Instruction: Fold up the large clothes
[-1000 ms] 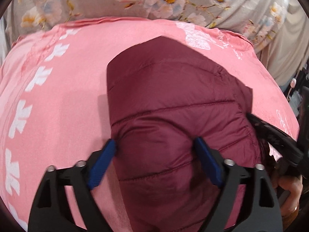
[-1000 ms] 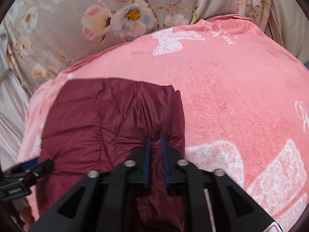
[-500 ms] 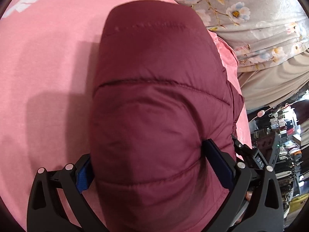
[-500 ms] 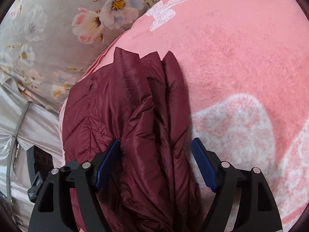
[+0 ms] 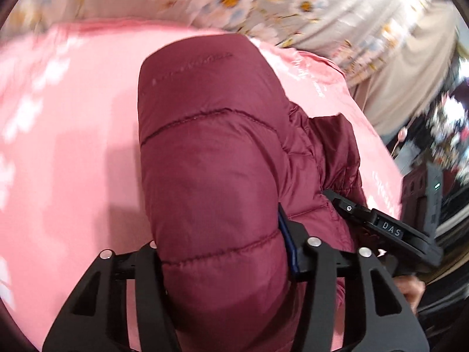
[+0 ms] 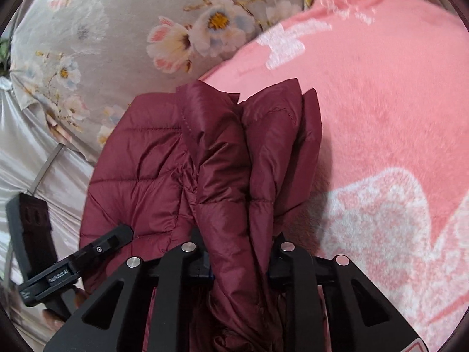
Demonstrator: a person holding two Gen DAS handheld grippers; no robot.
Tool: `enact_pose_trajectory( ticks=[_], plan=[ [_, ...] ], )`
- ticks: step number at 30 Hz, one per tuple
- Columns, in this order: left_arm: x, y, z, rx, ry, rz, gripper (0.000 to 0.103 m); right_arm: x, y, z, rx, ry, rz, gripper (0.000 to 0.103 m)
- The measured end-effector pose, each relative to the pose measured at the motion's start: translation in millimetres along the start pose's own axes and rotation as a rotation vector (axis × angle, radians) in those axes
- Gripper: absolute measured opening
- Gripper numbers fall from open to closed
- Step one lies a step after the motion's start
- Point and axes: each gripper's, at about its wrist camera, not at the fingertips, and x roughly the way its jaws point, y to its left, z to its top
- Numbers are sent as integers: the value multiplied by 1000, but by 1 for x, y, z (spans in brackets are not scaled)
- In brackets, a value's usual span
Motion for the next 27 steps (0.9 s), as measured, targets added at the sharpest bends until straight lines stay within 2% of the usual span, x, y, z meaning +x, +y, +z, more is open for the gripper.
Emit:
enact_pose_trajectory(
  ticks=[8,15,20,27],
  plan=[
    [-67,-41,15,181,-185,46,47,-59,64,10,-124,-219,-65,21],
    [-128,-54,20,274,-354,62,47,-103,123,18,-220,-378,-61,21],
    [-165,-52,30,321,-467,68,47,-118,153,23,-268,-442,-42,21],
    [-195,-30,35,345,-554,100,47,-115,190,25,-322,-479,-13,21]
  ],
)
